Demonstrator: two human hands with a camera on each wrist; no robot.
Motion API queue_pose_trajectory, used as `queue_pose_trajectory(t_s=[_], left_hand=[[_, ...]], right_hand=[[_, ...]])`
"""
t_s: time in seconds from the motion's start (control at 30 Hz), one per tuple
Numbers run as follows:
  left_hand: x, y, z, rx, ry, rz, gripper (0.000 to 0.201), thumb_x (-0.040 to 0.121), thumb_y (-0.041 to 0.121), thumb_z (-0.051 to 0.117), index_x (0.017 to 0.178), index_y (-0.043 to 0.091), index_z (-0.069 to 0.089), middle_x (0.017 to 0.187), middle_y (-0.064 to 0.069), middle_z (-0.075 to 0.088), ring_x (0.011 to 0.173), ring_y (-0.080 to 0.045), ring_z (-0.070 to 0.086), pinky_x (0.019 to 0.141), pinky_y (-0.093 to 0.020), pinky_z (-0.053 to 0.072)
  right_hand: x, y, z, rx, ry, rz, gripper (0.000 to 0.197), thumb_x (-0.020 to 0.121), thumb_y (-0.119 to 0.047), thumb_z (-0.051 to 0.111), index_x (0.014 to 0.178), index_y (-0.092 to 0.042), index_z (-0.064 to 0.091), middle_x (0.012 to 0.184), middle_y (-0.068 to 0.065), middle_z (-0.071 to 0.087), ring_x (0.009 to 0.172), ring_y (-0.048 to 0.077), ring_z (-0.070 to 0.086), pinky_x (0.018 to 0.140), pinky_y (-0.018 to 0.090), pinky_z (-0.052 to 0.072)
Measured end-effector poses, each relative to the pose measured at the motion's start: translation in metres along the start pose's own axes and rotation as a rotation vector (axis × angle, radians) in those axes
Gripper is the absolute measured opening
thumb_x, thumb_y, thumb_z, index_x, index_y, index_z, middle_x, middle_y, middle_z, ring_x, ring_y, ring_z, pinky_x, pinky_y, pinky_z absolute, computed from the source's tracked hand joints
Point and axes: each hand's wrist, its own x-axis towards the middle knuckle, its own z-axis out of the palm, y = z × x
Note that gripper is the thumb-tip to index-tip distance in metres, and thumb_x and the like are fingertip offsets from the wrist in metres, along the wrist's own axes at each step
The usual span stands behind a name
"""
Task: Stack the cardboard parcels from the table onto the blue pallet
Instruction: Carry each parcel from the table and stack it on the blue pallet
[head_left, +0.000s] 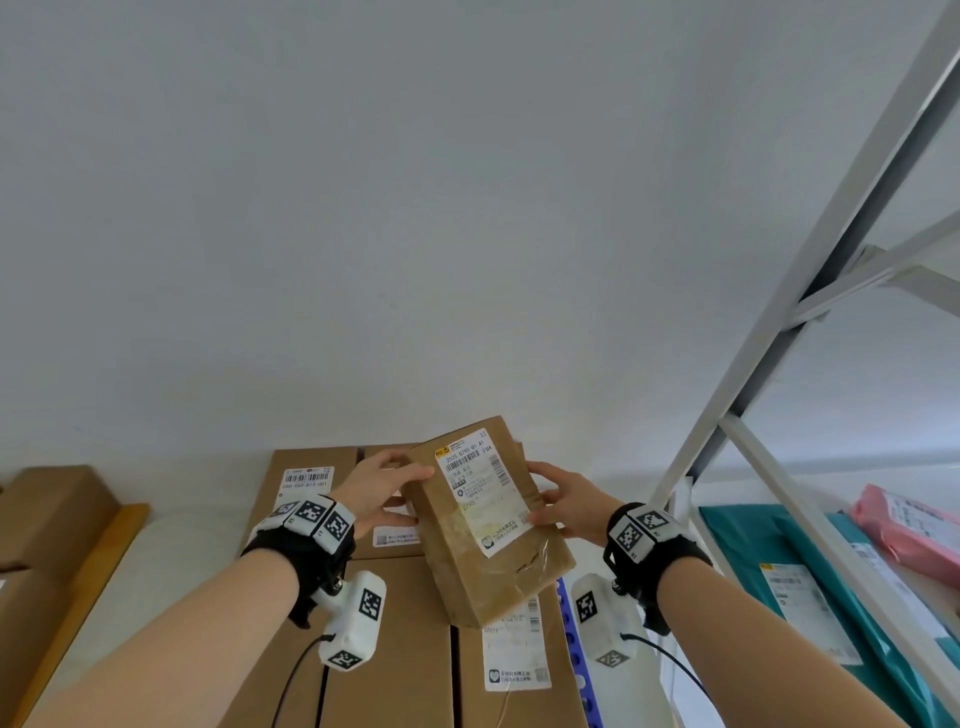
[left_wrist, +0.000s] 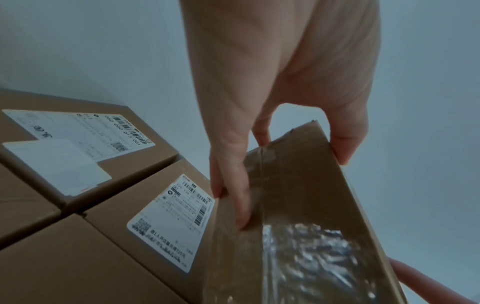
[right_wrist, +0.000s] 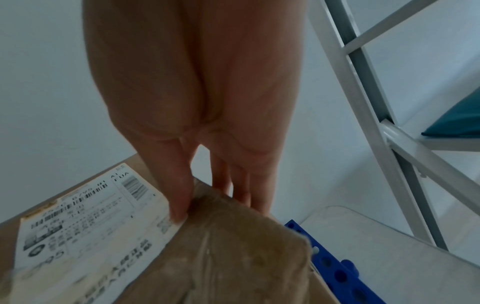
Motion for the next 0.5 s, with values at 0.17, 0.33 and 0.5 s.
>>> queue_pose_trajectory(t_s=[0.17, 0.33, 0.5], left_hand=[[0.003, -0.010, 0.007, -0.078, 0.032, -0.008, 0.062, 0.080, 0.007, 0.071, 0.134, 0.016, 0.041, 0.115, -0.014, 0.064, 0.105, -0.031, 0.062, 0.085, -0.048, 0.054], [0.001, -0.014, 0.017, -0.031, 0.011, -0.091, 0.050, 0.082, 0.011, 0.070, 0.127, 0.005, 0.049, 0.118, -0.016, 0.062, 0.102, -0.033, 0.063, 0.077, -0.048, 0.056], [0.008, -0.013, 0.023, -0.035, -0.030, -0.041, 0.036, 0.088, 0.004, 0.062, 0.123, 0.006, 0.056, 0.115, -0.016, 0.066, 0.105, -0.032, 0.063, 0.080, -0.043, 0.055]], right_hand=[[0.001, 0.007, -0.003, 0.055, 0.007, 0.012, 0.072, 0.085, 0.006, 0.061, 0.142, -0.031, 0.036, 0.118, 0.014, 0.063, 0.108, 0.030, 0.062, 0.088, 0.049, 0.054], [0.003, 0.014, -0.006, 0.082, 0.008, 0.013, 0.073, 0.085, 0.001, 0.063, 0.144, -0.031, 0.034, 0.116, 0.012, 0.064, 0.106, 0.028, 0.063, 0.088, 0.049, 0.053], [0.010, 0.017, -0.011, 0.142, 0.017, -0.014, 0.071, 0.086, -0.002, 0.063, 0.144, -0.031, 0.034, 0.115, 0.012, 0.065, 0.103, 0.027, 0.065, 0.081, 0.047, 0.056]])
